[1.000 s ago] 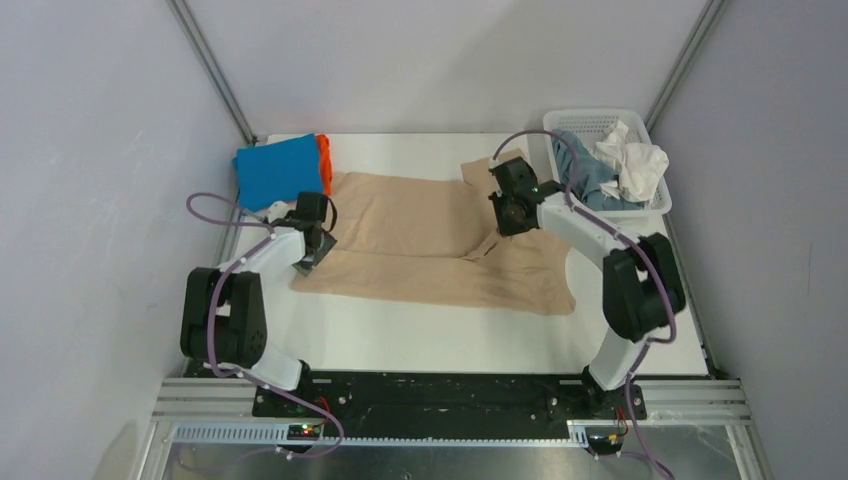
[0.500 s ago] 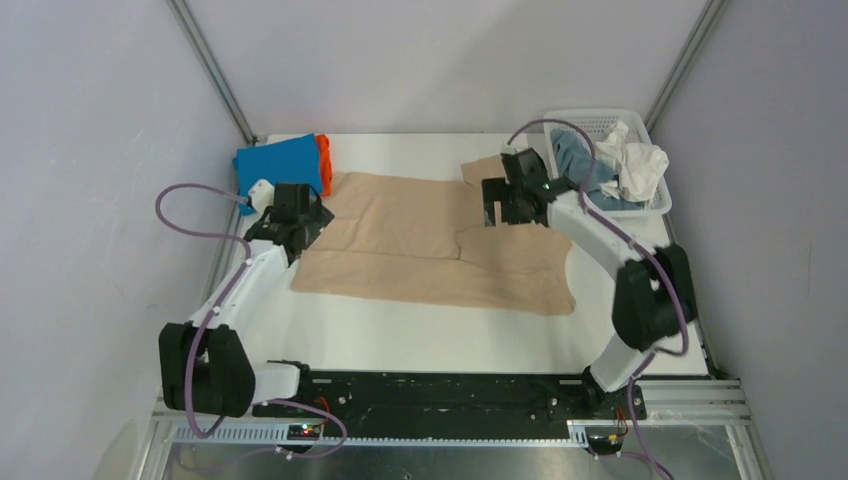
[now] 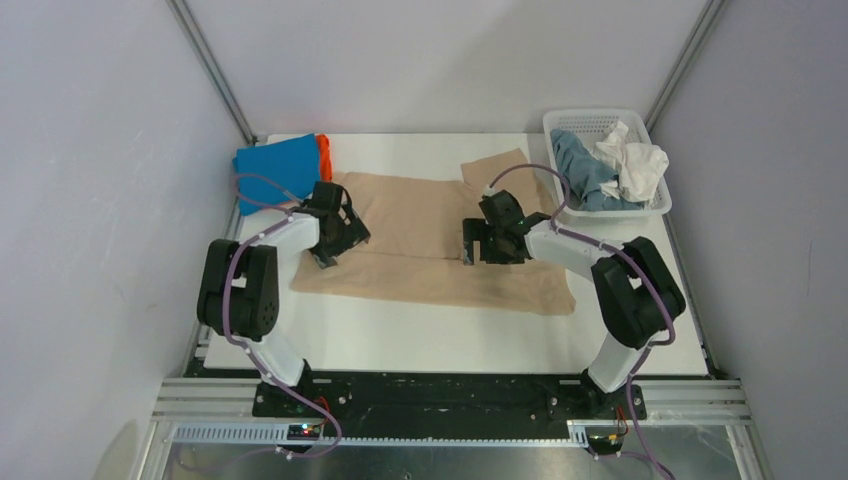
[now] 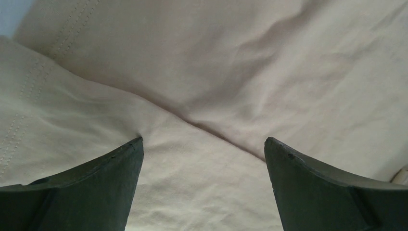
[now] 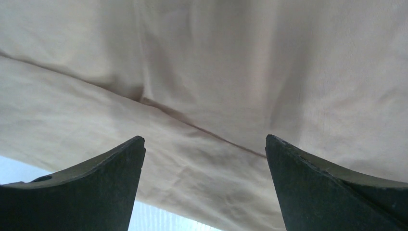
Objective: Fold and stack the t-shirts
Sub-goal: Fold the flattened tshirt in 1/3 of the way
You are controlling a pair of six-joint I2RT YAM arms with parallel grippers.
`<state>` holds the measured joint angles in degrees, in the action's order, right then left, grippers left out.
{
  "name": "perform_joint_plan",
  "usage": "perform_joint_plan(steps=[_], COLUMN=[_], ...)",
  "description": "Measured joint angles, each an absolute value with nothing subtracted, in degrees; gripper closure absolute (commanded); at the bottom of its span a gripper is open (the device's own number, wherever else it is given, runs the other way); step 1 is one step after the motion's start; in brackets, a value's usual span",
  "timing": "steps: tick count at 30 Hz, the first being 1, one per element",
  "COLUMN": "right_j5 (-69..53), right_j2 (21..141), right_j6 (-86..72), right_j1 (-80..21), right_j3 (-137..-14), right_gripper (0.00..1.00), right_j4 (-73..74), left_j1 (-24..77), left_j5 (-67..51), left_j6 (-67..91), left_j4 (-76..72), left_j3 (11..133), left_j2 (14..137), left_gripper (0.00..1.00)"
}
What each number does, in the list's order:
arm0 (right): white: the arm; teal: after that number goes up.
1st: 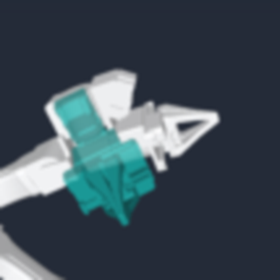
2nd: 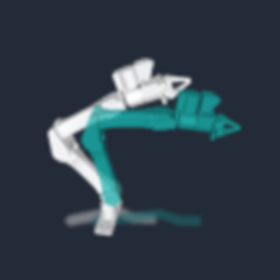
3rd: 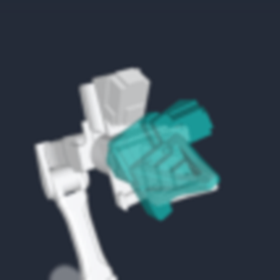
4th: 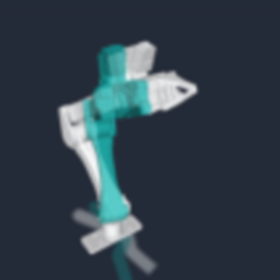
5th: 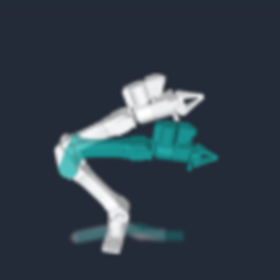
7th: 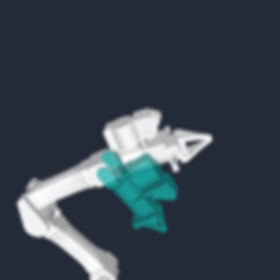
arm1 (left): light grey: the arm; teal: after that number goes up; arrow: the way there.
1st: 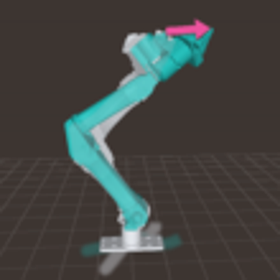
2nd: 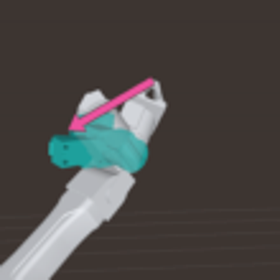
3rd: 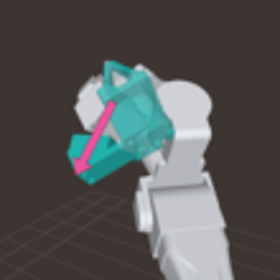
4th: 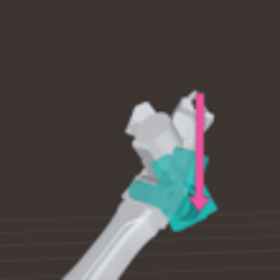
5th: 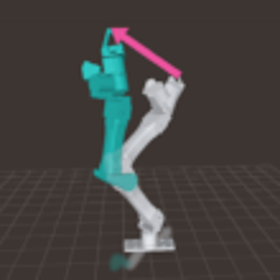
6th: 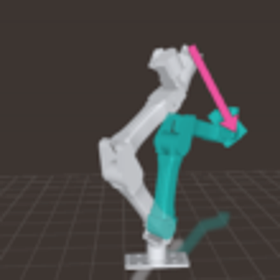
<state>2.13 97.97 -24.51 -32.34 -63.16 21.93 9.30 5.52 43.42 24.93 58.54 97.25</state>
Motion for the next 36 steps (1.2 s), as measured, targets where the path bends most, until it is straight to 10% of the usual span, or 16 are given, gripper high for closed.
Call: perform_joint_plan(steps=[36], right_j5=[17.6], right_j2=[72.1], right_j6=[-39.9], right_j1=[-52.0], right_j3=[-33.8], right_gripper=[0.01], right_j4=[25.9], left_j1=[18.4], left_j5=[7.5], left_j6=[59.5], left_j4=[23.9], left_j3=[15.0], left_j2=[39.1], left_gripper=[0.00])
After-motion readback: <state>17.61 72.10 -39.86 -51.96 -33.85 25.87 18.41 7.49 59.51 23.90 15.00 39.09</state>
